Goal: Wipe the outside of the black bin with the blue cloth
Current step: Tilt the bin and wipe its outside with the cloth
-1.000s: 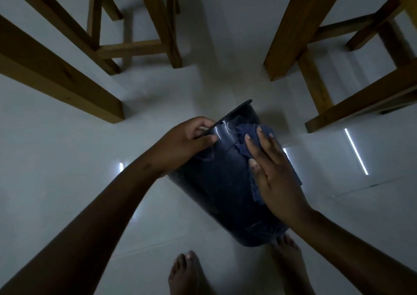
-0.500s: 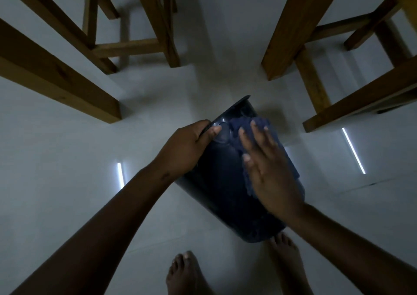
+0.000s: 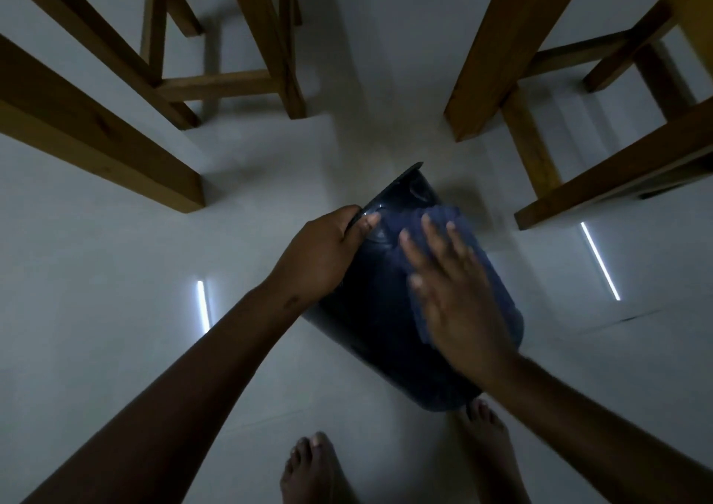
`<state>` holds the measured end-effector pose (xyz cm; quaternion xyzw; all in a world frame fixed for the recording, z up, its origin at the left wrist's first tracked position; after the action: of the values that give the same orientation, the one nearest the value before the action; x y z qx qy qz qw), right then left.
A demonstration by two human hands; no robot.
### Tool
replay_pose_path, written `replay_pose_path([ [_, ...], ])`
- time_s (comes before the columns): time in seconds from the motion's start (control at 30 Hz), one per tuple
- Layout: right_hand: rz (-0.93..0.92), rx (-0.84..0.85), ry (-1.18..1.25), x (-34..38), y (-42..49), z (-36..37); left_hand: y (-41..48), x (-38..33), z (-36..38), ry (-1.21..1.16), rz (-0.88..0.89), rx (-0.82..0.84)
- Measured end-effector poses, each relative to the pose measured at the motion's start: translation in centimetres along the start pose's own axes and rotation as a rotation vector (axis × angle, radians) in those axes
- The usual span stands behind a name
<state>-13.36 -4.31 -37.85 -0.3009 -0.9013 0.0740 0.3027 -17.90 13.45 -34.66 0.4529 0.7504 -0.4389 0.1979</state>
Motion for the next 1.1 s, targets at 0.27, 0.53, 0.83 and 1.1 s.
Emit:
replay_pose_path([
  [0.27,-0.01,0.032,-0.17,1.9,-1.6,1.4,0.0,-0.4,0.1,0.035,0.013,-0.05],
  [0.53,0.025,-0.058,0.112,-2.5,1.5,-1.9,-3.2,3.5,0.1,-0.015,0.007,0.026],
  [0.83,-0.136,0.019,-0.052,2.2,-1.5,1.4,-0.9,0.5,-1.2,0.09,0.09,-0.052],
  [1.1,0.088,0.009,0.148,-0.5,0.3,0.0,-1.2,0.7,-1.0,0.044,0.047,-0.006],
])
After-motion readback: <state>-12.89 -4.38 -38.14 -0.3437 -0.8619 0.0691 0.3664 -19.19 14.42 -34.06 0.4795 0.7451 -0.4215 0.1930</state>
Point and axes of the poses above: each hand's wrist, its own y-axis towards the middle knuckle, its own z-axis out of the palm, x = y × z, the point moved 4 cm from there along y, towards the middle knuckle, and after that the axes turned 14 degrees about x, right-handed, at the moved point
